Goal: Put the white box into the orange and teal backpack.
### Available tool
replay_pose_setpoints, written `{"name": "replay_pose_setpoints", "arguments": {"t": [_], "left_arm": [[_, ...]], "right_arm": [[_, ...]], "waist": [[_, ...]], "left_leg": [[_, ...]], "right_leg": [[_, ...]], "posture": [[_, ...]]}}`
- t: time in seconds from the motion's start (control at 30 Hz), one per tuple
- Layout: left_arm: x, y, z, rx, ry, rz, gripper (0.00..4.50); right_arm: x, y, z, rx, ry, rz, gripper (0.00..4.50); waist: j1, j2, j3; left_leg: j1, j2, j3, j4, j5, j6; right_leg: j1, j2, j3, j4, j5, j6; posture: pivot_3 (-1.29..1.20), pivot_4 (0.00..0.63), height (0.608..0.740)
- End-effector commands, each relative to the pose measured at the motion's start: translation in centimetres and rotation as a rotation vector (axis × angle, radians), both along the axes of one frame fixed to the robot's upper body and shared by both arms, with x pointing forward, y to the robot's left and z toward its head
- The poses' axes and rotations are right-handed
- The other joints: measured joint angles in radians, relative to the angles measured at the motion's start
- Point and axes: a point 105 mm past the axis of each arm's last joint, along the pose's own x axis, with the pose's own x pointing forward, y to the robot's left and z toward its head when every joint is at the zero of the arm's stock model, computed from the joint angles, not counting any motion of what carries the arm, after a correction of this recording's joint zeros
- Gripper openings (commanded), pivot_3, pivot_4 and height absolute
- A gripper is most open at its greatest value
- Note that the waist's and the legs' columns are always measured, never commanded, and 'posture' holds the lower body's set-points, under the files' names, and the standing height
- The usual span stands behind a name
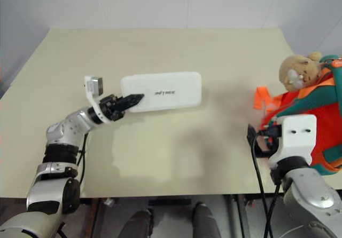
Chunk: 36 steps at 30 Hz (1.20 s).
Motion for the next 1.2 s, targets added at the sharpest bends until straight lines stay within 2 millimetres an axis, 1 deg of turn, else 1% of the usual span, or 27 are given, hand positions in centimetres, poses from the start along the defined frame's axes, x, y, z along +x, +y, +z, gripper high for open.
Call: {"name": "replay_pose_setpoints", "arguments": {"t": [0.03,0.1,0.17,0.23,0.43,0.57,0.67,0.9,1.0,1.2], "left_arm": [[-0.1,0.2,1.6,-0.005,-0.07,-0.008,1.38],[-0.1,0.3,1.5,-0.004,-0.07,-0.003,1.38],[-0.2,0.7,1.6,-0.005,-0.07,0.01,1.38],[-0.4,1.1,1.7,-0.009,-0.073,0.03,1.38],[-0.8,1.6,1.6,-0.014,-0.07,0.053,1.38],[-1.0,1.9,1.7,-0.018,-0.069,0.069,1.38],[-1.1,2.0,1.9,-0.02,-0.075,0.078,1.38],[-1.3,2.6,2.4,-0.019,-0.086,0.097,1.38],[-1.6,2.7,2.5,-0.016,-0.093,0.099,1.38],[-2.0,3.3,3.1,0.007,-0.123,0.108,1.38]], "right_arm": [[-0.4,0.0,0.9,0.005,-0.064,-0.058,4.5],[-0.4,-0.4,0.7,0.006,-0.065,-0.105,4.5],[0.0,-1.1,0.5,0.015,-0.071,-0.175,4.5],[1.0,-1.2,0.5,0.057,-0.097,-0.208,4.5],[3.2,-0.3,0.1,0.122,-0.121,-0.224,4.5],[4.5,-0.8,0.0,0.133,-0.15,-0.271,4.5],[5.3,-1.2,0.4,0.122,-0.195,-0.309,4.5],[6.7,-1.3,1.2,0.139,-0.287,-0.364,4.5],[7.8,-1.0,0.9,0.147,-0.295,-0.375,4.5],[8.9,-0.6,0.6,0.172,-0.31,-0.377,4.5]], "waist": [[-0.001,0.0,0.0],[-0.002,0.0,0.0],[-0.006,0.0,0.0],[-0.01,0.0,0.0],[-0.009,0.0,0.0],[-0.009,0.0,0.0],[-0.009,0.0,0.0],[-0.012,0.0,0.0],[-0.014,0.0,0.0],[-0.013,0.0,0.0]], "left_leg": [[0.0,0.0,0.0,0.0,0.0,0.0],[0.0,0.0,0.0,0.0,0.0,0.0],[0.0,0.0,0.0,0.0,0.0,0.0],[0.0,0.0,0.0,0.0,0.0,0.0],[0.001,0.0,-0.001,0.0,0.0,0.0],[0.001,0.0,-0.001,0.0,0.0,0.0],[0.001,0.0,-0.001,0.0,0.001,0.0],[0.001,0.0,-0.001,-0.001,0.001,0.0],[0.001,0.0,-0.001,-0.001,0.001,0.0],[0.002,0.0,-0.001,-0.001,0.001,0.0]], "right_leg": [[0.0,0.0,0.0,0.0,0.0,0.0],[0.0,0.0,0.0,0.0,0.0,0.0],[0.0,0.0,0.0,0.0,0.0,0.0],[0.0,0.0,0.0,0.001,0.0,0.0],[0.0,0.0,0.0,0.002,0.0,0.0],[0.0,0.0,0.0,0.002,0.0,0.0],[0.0,0.0,0.0,0.002,0.0,0.0],[0.0,0.0,0.0,0.002,0.0,0.0],[-0.001,0.0,0.0,0.003,0.0,0.0],[-0.001,0.0,0.0,0.004,0.0,0.0]], "posture": [[0.0,0.15,0.74],[0.0,0.15,0.74],[0.0,0.15,0.74],[0.0,0.15,0.74],[0.0,0.15,0.74],[0.0,0.15,0.74],[0.0,0.15,0.74],[0.0,0.15,0.74],[0.0,0.15,0.74],[0.0,0.15,0.74]]}}
